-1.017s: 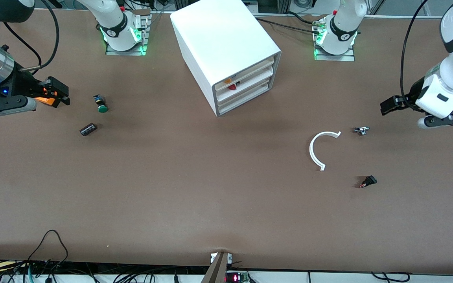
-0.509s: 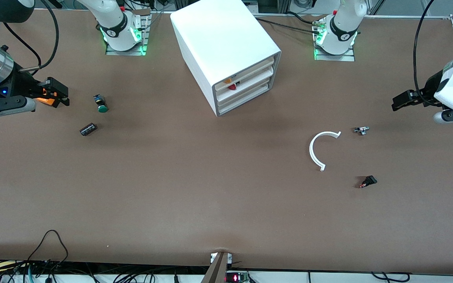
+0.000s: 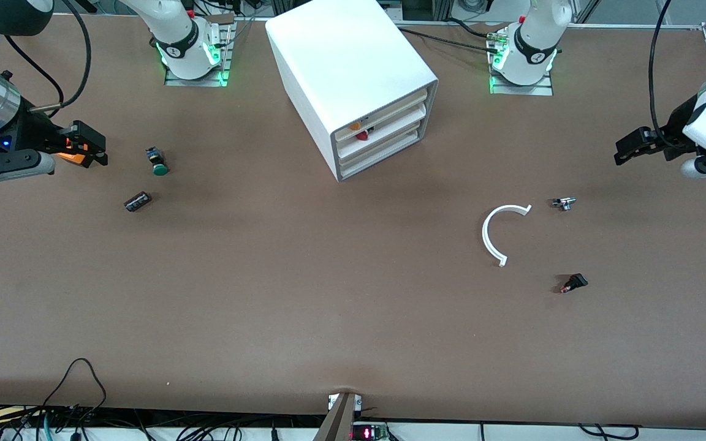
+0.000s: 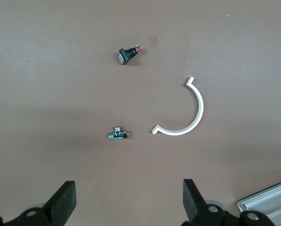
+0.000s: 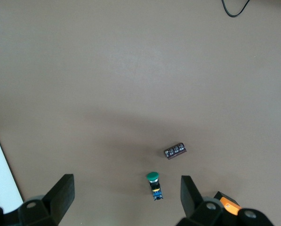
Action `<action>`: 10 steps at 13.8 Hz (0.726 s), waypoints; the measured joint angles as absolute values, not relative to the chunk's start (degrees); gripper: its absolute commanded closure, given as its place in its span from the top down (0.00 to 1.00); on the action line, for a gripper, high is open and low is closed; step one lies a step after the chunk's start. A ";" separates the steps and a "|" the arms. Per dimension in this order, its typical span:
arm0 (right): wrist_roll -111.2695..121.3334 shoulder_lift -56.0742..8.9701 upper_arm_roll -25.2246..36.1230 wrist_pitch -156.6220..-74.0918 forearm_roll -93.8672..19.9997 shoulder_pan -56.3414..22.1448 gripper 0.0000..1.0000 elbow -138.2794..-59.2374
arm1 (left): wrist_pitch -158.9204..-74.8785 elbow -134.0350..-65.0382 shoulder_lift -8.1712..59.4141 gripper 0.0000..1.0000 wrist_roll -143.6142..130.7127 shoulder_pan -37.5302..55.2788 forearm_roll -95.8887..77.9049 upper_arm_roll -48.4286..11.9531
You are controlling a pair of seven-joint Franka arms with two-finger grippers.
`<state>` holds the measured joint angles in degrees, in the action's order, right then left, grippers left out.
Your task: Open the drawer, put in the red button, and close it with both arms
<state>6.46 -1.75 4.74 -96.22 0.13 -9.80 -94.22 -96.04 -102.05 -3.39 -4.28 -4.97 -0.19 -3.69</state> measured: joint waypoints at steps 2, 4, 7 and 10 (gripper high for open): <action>6.46 -1.83 4.74 -96.25 0.13 -9.80 1.00 -94.22 | -96.04 -102.05 -3.53 1.00 -3.84 -4.92 -0.19 -3.57; 6.46 -1.86 4.74 -96.27 0.13 -9.80 1.00 -94.22 | -96.04 -102.05 -3.53 1.00 -3.77 -4.71 -0.19 -3.56; 6.46 -1.86 4.75 -96.34 0.13 -9.80 1.00 -94.22 | -96.04 -102.05 -3.57 1.00 -3.51 -4.46 -0.19 -3.45; 6.46 -1.86 4.79 -96.35 0.13 -9.76 1.00 -94.22 | -96.04 -102.05 -3.60 1.00 -2.62 -4.32 -0.19 -3.30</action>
<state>6.46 -1.86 4.79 -96.35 0.13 -9.76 -94.22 -96.04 -102.05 -3.61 -2.62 -4.32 -0.19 -3.30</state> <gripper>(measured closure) 0.000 0.000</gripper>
